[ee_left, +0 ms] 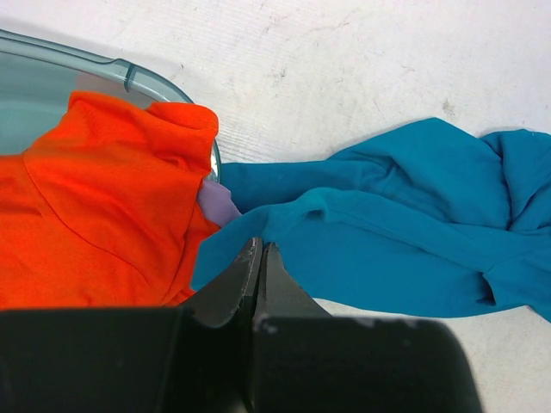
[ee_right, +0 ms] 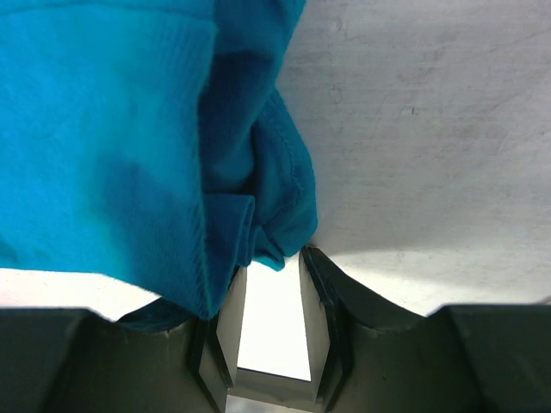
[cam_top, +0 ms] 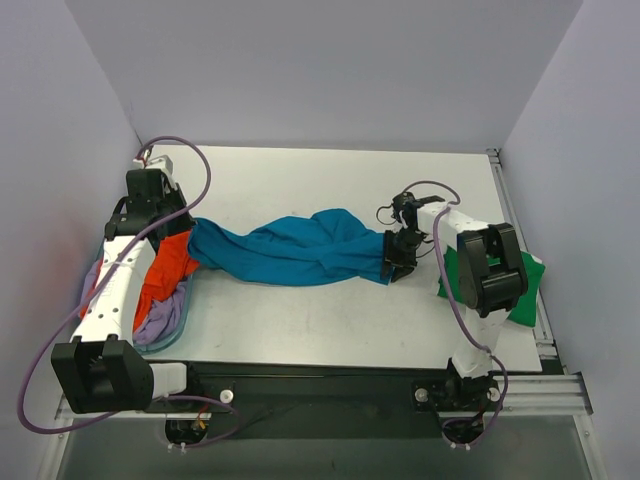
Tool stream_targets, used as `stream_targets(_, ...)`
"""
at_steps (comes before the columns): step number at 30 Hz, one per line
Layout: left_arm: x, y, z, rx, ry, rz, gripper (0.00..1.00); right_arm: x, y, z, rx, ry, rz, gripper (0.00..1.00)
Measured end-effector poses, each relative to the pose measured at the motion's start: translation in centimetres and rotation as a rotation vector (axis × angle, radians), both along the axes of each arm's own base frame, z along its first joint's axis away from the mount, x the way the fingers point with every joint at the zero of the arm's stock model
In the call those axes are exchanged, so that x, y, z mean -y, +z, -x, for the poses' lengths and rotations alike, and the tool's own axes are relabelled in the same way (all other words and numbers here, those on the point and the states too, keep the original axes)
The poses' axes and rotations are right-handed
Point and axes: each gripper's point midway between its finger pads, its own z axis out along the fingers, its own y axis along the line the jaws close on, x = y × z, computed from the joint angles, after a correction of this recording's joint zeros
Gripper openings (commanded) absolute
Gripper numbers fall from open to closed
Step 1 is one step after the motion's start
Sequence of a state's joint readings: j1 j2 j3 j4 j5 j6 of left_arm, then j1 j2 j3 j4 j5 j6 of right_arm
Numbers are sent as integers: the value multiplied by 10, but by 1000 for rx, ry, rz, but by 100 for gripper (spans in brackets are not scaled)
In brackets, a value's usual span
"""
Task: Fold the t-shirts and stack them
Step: Flatten out the tshirt
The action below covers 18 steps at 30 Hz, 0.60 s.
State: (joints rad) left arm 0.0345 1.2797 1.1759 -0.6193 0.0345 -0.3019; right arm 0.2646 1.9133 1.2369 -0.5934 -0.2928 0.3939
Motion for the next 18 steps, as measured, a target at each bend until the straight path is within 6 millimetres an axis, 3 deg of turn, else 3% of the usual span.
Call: stream_targets(18, -1, 0, 0, -3, 4, -3, 0, -10, -2, 11, -12, 52, -5, 31)
